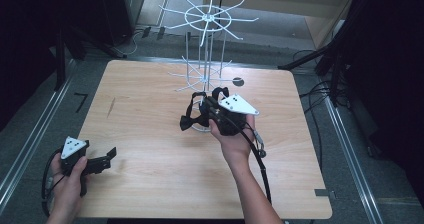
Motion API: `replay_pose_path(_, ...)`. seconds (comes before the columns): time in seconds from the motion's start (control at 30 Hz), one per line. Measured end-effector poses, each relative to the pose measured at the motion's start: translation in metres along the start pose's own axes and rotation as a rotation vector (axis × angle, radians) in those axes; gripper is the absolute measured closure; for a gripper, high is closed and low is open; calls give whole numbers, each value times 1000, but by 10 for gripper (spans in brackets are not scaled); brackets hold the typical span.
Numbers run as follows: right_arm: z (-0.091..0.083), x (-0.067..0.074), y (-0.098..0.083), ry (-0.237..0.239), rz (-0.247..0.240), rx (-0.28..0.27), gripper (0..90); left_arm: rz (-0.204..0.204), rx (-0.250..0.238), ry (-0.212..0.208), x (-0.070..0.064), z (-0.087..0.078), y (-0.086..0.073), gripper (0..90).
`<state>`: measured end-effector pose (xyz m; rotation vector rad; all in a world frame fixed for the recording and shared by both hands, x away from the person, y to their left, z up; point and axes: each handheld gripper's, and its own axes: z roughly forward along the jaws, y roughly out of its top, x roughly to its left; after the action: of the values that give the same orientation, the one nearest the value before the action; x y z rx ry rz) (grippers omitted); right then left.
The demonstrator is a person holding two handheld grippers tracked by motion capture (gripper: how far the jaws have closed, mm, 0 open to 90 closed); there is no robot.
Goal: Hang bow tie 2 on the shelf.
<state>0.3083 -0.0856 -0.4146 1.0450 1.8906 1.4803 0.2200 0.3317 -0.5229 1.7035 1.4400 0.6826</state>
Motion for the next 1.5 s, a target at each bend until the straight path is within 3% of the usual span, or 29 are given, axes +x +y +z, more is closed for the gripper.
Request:
replay_pose_path(0.13,0,-2,-6,17,11,11,749,2,1,-2,0,0,0,0)
replay_pose_path(0.4,-6,-8,-15,4,19,16,551,12,5,-10,-1,1,0,0)
replay_pose_path(0.57,-12,-13,-19,11,32,20,498,13,-31,-6,-1,0,0,0)
replay_pose_path(0.8,-20,-19,-29,39,33,19,440,18,-46,-8,-2,-1,0,0)
replay_pose_path(1.07,-29,-24,-37,73,39,12,296,27,-53,-16,-3,-1,0,0)
replay_pose_path(1.33,-36,-29,-48,60,54,33,165,28,-49,-16,-2,0,0,0)
replay_pose_path(1.5,-42,-32,-54,37,44,39,146,28,-49,-16,-3,0,0,0)
